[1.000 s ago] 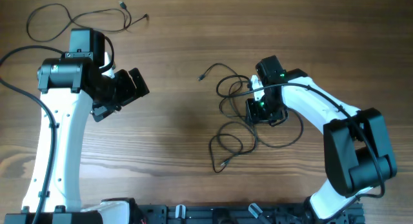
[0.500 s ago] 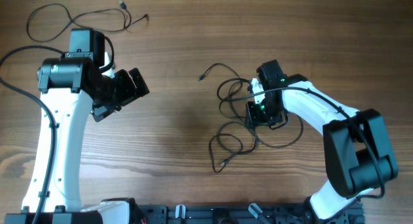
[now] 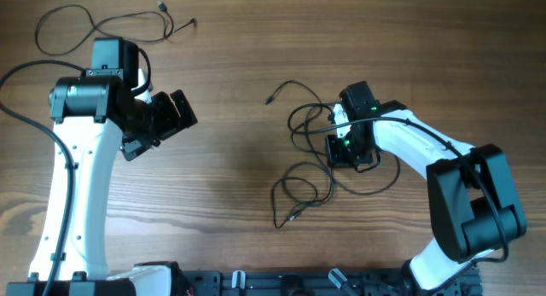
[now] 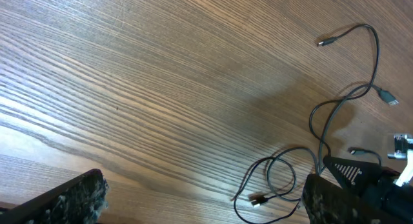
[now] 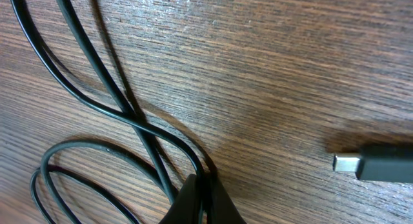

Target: Untangle cables

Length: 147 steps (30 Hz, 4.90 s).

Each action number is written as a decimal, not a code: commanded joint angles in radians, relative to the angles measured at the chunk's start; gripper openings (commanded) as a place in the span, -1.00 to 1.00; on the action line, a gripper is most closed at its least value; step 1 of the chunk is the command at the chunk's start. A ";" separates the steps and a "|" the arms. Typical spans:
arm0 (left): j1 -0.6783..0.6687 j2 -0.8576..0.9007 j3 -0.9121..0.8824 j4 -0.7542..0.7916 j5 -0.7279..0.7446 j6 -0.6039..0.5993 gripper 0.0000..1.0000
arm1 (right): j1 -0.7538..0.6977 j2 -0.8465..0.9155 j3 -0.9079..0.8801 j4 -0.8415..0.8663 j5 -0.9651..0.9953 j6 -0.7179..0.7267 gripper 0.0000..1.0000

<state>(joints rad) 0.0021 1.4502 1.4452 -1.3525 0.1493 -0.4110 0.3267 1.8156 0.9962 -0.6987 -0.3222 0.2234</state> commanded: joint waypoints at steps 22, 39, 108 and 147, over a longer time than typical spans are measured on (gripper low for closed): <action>0.005 0.005 -0.008 0.017 -0.012 -0.016 1.00 | 0.001 -0.454 0.283 -0.232 -0.460 0.013 -0.92; 0.005 0.005 -0.008 0.018 -0.012 -0.016 1.00 | -0.070 -0.703 0.486 0.500 -0.506 0.541 -0.91; -0.328 -0.304 -0.024 0.574 0.593 0.433 0.42 | 0.076 -0.476 0.488 0.401 -0.563 1.405 -0.91; -0.378 -0.234 -0.024 0.579 0.590 0.391 -0.92 | 0.041 -0.476 0.488 0.438 -0.541 1.389 -0.91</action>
<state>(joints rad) -0.3752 1.2167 1.4139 -0.7765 0.7448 -0.0204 0.3740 1.3361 1.4704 -0.2615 -0.8677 1.6547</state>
